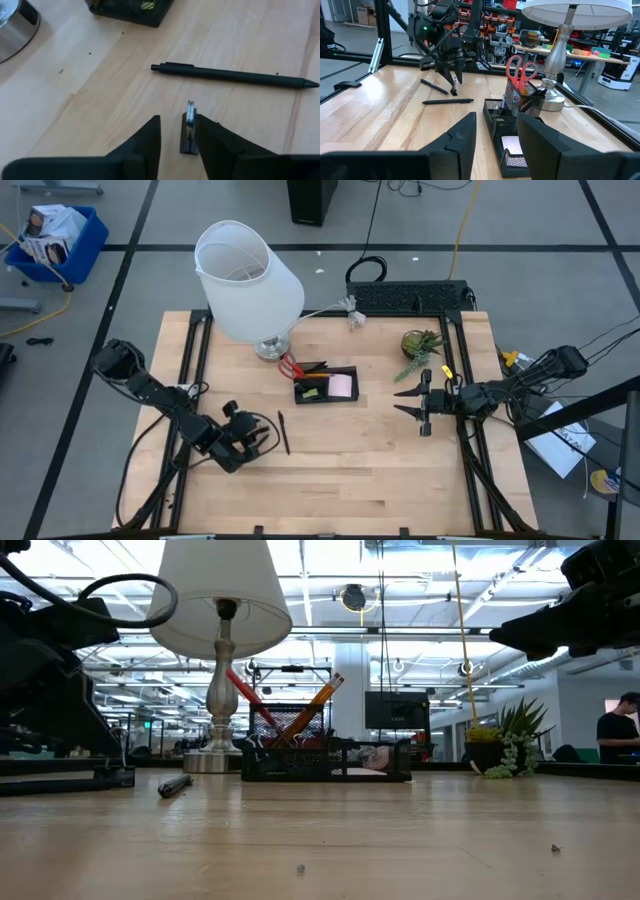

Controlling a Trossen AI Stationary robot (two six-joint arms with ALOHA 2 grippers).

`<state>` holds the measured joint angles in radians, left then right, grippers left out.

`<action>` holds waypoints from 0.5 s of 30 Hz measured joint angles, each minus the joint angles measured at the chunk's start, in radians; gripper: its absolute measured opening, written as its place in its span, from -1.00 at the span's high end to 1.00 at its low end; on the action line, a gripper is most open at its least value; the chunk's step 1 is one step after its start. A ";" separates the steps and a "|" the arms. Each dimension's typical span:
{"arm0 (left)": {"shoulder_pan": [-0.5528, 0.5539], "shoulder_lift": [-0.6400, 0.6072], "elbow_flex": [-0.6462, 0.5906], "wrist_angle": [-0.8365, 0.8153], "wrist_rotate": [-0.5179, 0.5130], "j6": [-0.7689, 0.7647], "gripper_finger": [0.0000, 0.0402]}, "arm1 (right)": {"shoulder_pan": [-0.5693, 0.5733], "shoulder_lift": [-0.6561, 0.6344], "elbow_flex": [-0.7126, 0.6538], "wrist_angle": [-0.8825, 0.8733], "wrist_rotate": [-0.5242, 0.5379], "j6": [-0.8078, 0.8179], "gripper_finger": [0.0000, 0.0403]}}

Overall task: Pick and place office supplies into organizer
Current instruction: Put the black binder clip into the bottom left compartment of the desk organizer

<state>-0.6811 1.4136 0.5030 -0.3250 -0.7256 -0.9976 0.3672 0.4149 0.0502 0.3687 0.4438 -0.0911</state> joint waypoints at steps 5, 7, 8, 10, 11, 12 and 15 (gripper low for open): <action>0.000 0.000 0.000 0.047 -0.007 0.039 0.54 | 0.000 0.000 0.000 0.000 0.000 0.000 0.32; 0.000 0.000 0.000 0.072 -0.008 0.059 0.59 | 0.000 0.000 0.000 0.000 0.000 0.000 0.32; 0.000 0.000 0.000 0.082 -0.008 0.069 0.62 | 0.000 0.000 0.000 0.000 0.000 0.000 0.32; 0.000 0.000 0.000 0.099 -0.005 0.088 0.68 | 0.000 0.000 0.000 0.000 0.000 0.000 0.32; 0.000 0.000 0.001 0.103 0.000 0.092 0.72 | 0.000 0.000 0.000 0.000 0.000 0.000 0.32; 0.000 0.000 0.001 0.103 0.006 0.097 0.75 | 0.000 0.000 0.000 0.000 0.000 0.000 0.32; 0.001 0.000 0.001 0.105 0.010 0.102 0.89 | 0.000 0.000 0.000 0.000 0.000 0.000 0.32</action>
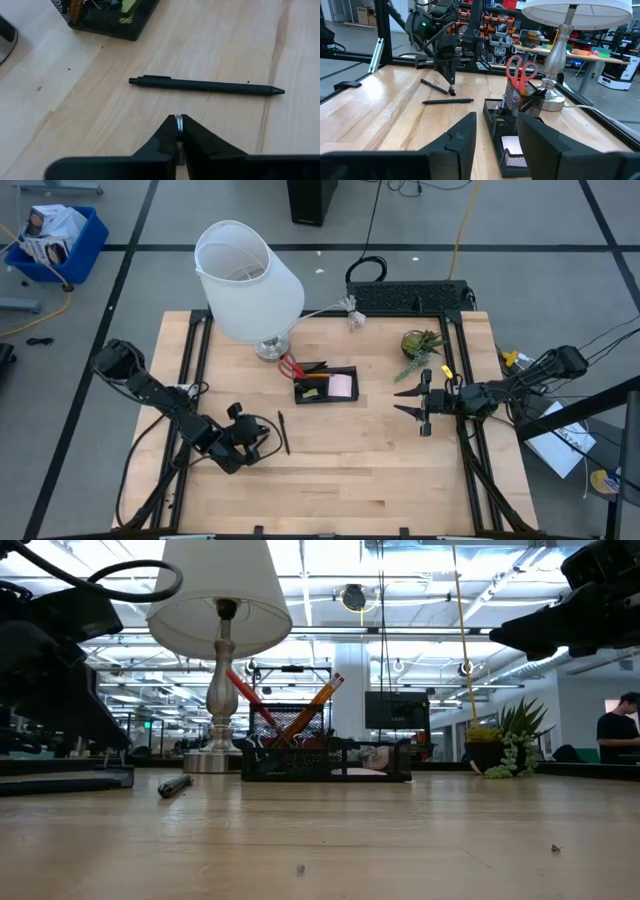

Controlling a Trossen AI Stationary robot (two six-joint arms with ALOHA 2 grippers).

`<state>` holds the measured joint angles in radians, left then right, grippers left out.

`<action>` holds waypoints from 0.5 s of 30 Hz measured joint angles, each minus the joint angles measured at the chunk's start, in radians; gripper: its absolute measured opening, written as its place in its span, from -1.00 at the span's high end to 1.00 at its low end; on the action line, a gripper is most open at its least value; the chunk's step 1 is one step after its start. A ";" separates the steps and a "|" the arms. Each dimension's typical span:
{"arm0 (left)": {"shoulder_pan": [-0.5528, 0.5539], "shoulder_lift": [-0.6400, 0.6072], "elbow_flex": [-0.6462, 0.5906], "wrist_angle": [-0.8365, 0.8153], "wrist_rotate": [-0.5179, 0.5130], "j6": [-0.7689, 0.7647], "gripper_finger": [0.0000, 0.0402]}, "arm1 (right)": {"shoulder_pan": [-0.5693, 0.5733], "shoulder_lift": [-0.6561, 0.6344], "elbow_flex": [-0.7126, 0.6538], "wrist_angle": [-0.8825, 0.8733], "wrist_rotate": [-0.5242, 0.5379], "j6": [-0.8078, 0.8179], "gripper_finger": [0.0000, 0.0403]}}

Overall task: Pick and place office supplies into organizer
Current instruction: Put the black binder clip into the bottom left compartment of the desk organizer

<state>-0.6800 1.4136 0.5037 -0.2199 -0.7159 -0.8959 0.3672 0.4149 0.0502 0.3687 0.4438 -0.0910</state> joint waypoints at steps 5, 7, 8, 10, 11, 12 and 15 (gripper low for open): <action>0.008 0.000 0.000 0.015 -0.017 0.007 0.92 | 0.000 0.000 0.000 0.000 0.000 0.000 0.32; 0.022 0.000 0.000 0.034 -0.025 0.020 0.87 | 0.000 0.000 0.000 0.000 0.000 0.000 0.32; 0.030 0.000 0.000 0.055 -0.036 0.032 0.85 | 0.000 0.000 0.000 0.000 0.000 0.000 0.32; 0.050 0.000 0.000 0.123 -0.055 0.086 0.84 | 0.000 0.000 0.000 0.000 0.000 0.000 0.32; 0.064 0.000 0.000 0.165 -0.066 0.125 0.84 | 0.000 0.000 0.000 0.000 0.000 0.000 0.32; 0.079 0.000 0.001 0.205 -0.071 0.166 0.85 | 0.000 0.000 0.000 0.000 0.000 0.000 0.32; 0.126 0.000 0.001 0.312 -0.071 0.292 0.92 | 0.000 0.000 0.000 0.000 0.000 0.000 0.32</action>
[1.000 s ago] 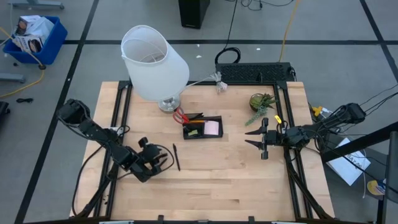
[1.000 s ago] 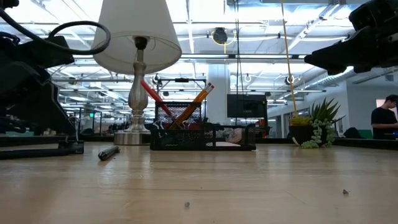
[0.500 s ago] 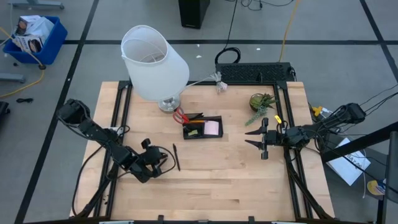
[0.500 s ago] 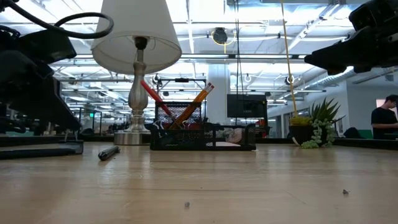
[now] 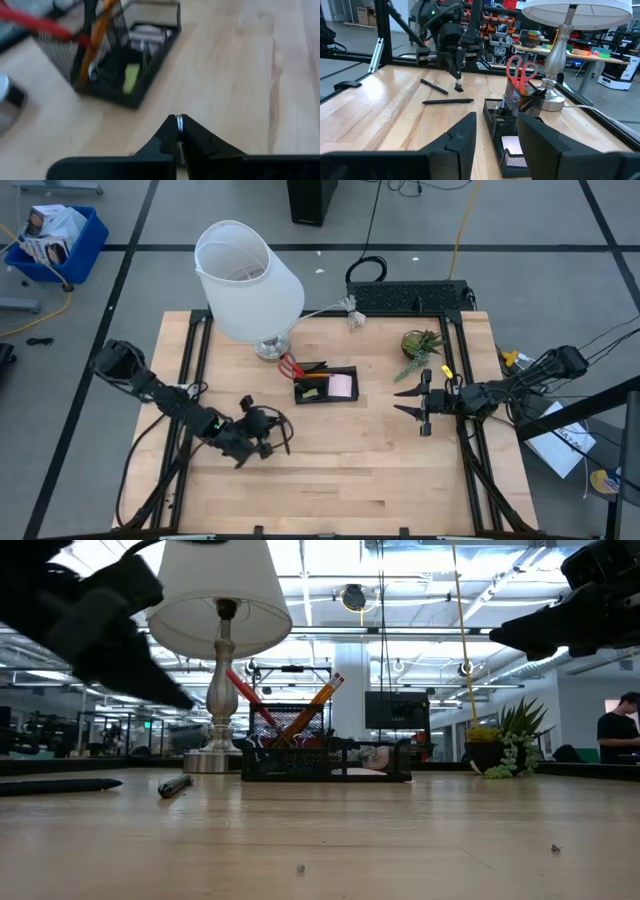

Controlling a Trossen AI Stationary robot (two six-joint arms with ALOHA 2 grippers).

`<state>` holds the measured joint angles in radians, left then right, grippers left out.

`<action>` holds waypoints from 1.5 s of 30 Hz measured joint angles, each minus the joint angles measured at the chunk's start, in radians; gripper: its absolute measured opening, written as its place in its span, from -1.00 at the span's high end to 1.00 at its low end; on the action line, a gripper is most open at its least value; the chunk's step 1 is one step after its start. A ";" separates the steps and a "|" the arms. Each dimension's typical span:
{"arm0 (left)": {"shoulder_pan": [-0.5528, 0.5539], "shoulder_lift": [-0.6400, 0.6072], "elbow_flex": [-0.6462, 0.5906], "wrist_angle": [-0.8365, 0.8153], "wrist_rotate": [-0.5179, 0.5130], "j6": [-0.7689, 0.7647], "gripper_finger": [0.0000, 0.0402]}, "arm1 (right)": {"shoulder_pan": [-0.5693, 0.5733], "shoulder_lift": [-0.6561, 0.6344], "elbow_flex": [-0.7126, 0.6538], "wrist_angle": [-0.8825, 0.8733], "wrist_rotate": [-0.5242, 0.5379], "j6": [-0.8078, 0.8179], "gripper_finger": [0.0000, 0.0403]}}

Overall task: Pick and place office supplies into organizer
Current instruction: Put the black binder clip into the bottom left compartment of the desk organizer, then put the left black pen into the top left compartment of the desk organizer

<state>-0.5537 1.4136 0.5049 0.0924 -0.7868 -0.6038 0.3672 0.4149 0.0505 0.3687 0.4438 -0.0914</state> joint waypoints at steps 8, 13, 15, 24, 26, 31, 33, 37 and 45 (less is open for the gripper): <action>0.196 0.000 0.000 0.184 0.061 0.235 0.84 | 0.000 0.000 0.000 0.000 0.000 0.000 0.32; 0.341 0.000 0.000 0.259 0.220 0.296 0.90 | 0.000 0.000 0.000 0.000 0.000 0.000 0.32; 0.382 0.000 0.000 0.272 0.247 0.315 0.95 | 0.000 0.000 0.000 0.000 0.000 0.000 0.32; 0.497 0.000 0.000 0.398 0.464 0.364 0.75 | 0.000 0.000 0.000 0.000 0.000 0.000 0.32; 0.505 0.000 0.000 0.417 0.483 0.371 0.72 | 0.000 0.000 0.000 0.000 0.000 0.000 0.32; 0.520 0.000 0.000 0.418 0.435 0.359 0.70 | 0.000 0.000 0.000 0.000 0.000 0.000 0.32; 0.521 0.000 0.000 0.411 0.439 0.339 0.69 | 0.000 0.000 0.000 0.000 0.000 0.000 0.32; 0.507 0.000 0.000 0.373 0.526 0.283 0.69 | 0.000 0.000 0.000 0.000 0.000 0.000 0.32; 0.381 0.000 0.000 0.357 0.515 0.264 0.69 | 0.000 0.000 0.000 0.000 0.000 0.000 0.32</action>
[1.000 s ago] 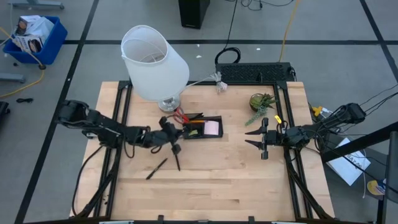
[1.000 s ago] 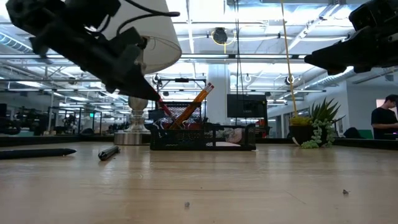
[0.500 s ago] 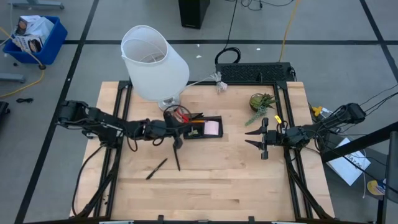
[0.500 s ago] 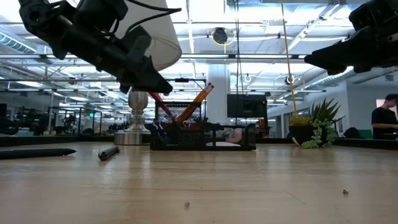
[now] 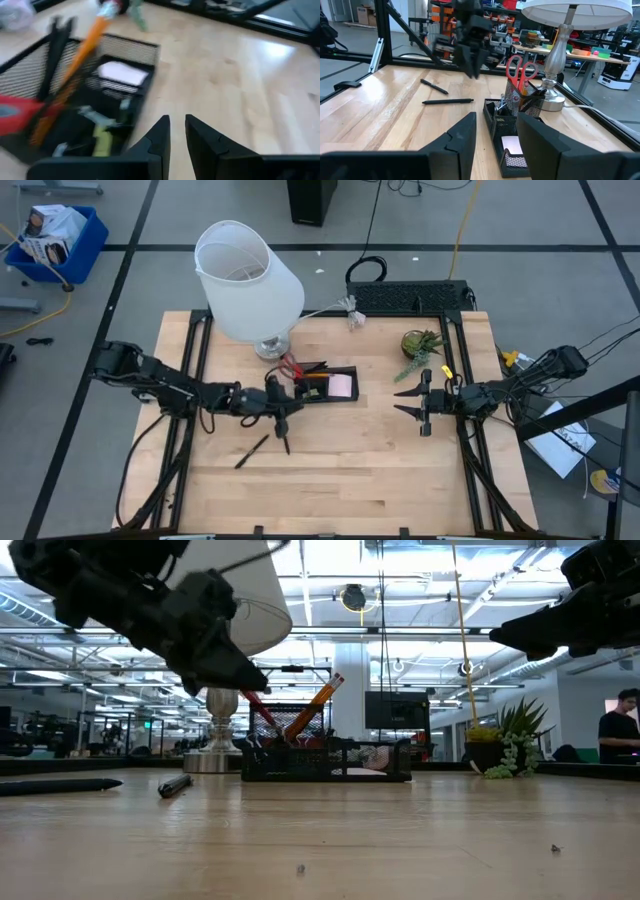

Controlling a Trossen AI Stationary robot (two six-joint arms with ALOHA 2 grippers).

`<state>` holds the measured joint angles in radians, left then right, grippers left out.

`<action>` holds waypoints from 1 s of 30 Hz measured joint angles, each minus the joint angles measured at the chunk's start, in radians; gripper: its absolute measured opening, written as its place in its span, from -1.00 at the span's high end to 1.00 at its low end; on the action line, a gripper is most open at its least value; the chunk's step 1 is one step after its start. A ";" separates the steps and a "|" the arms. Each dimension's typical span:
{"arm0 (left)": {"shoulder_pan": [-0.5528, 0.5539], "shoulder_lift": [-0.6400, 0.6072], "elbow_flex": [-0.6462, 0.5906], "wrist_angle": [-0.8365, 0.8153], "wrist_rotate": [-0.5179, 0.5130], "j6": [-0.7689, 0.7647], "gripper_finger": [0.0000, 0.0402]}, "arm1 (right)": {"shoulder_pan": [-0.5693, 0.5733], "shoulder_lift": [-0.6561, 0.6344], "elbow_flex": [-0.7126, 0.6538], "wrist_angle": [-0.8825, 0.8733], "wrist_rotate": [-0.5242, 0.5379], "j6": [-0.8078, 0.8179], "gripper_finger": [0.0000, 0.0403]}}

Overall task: Pick and place office supplies into organizer
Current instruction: Put the left black pen into the top left compartment of the desk organizer

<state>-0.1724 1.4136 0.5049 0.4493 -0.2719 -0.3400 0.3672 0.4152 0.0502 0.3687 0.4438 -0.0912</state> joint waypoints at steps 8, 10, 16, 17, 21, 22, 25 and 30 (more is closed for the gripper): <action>-0.115 0.000 0.000 -0.034 -0.014 -0.075 0.69 | 0.000 0.000 0.000 0.000 0.000 0.000 0.32; -0.160 0.000 0.000 -0.076 -0.016 -0.160 0.69 | 0.000 0.000 0.000 0.000 0.000 0.000 0.32; -0.365 0.000 0.000 -0.188 -0.217 -0.431 0.69 | 0.000 0.000 0.000 0.000 0.000 0.000 0.32; -0.400 0.000 0.000 -0.194 -0.249 -0.459 0.69 | 0.000 0.000 0.000 0.000 0.000 0.000 0.32; -0.522 0.000 0.000 -0.197 -0.373 -0.561 0.69 | 0.000 0.000 0.000 0.000 0.000 0.000 0.32; -0.545 0.000 0.000 -0.209 -0.397 -0.578 0.69 | 0.000 0.000 0.000 0.000 0.000 0.000 0.32; -0.593 0.000 0.000 -0.280 -0.460 -0.640 0.68 | 0.000 0.000 0.000 0.000 0.000 0.000 0.32; -0.609 0.000 0.000 -0.471 -0.479 -0.825 0.55 | 0.000 0.000 0.000 0.000 0.000 0.000 0.32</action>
<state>-0.7811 1.4132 0.5049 -0.0214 -0.7509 -1.1655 0.3672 0.4152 0.0505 0.3687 0.4438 -0.0911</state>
